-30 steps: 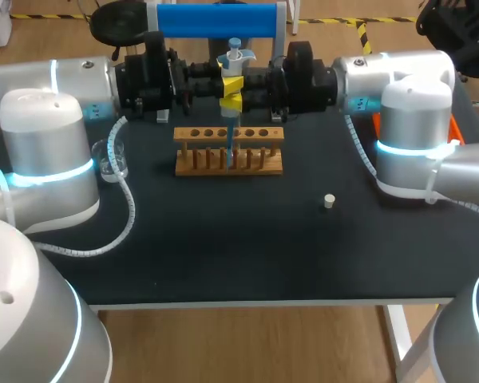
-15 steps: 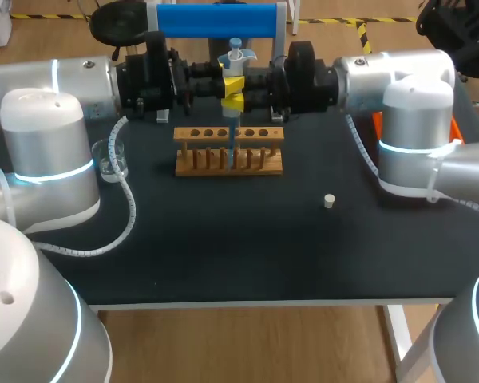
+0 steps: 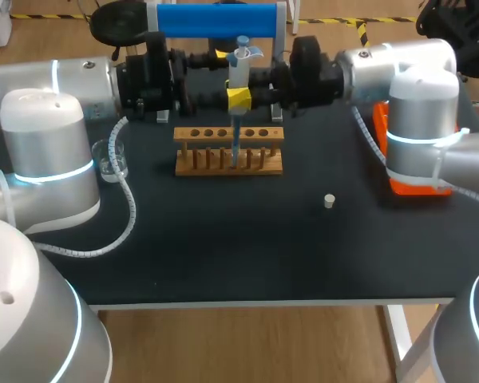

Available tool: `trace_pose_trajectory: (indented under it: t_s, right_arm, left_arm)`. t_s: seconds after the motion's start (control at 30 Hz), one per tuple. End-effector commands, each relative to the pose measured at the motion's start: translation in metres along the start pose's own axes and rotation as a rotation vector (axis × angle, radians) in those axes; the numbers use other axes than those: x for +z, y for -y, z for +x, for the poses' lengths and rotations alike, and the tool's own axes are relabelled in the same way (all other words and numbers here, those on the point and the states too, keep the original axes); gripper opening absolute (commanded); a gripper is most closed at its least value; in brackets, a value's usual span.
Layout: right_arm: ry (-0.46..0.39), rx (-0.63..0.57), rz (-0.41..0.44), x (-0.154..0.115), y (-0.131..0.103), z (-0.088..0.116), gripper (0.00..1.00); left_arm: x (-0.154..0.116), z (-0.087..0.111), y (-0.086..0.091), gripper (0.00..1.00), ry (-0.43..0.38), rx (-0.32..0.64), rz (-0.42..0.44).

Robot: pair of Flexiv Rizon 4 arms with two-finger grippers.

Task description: Invert the test tube, pick up the pipette, mount the tip to pipette, aspirate from beaker and dispense into the tube, eject the tip, return the pipette, and cap with the stopper.

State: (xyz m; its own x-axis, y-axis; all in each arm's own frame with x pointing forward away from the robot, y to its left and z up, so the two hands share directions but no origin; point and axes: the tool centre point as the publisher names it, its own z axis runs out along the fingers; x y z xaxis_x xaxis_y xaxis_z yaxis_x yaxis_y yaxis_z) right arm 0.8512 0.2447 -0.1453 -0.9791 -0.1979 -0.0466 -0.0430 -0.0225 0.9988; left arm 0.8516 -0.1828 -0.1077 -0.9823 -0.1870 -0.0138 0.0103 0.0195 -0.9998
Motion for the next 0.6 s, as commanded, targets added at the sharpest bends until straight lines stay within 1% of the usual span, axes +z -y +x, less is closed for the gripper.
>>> trace_pose_trajectory:
  t_s: [0.03, 0.3, 0.6]
  right_arm:
    - [-0.047, -0.01, 0.004, -0.011, -0.002, -0.004, 0.0]
    - [-0.075, -0.023, 0.0, -0.033, -0.005, -0.003, 0.0]
    - [-0.044, -0.017, 0.006, -0.066, -0.003, -0.007, 0.0]
  left_arm:
    - [-0.001, 0.001, 0.0, 1.0, 0.001, 0.001, 0.001]
    - [-0.001, 0.001, 0.0, 1.0, 0.001, 0.001, 0.001]
    - [-0.001, 0.001, 0.0, 1.0, 0.001, 0.001, 0.001]
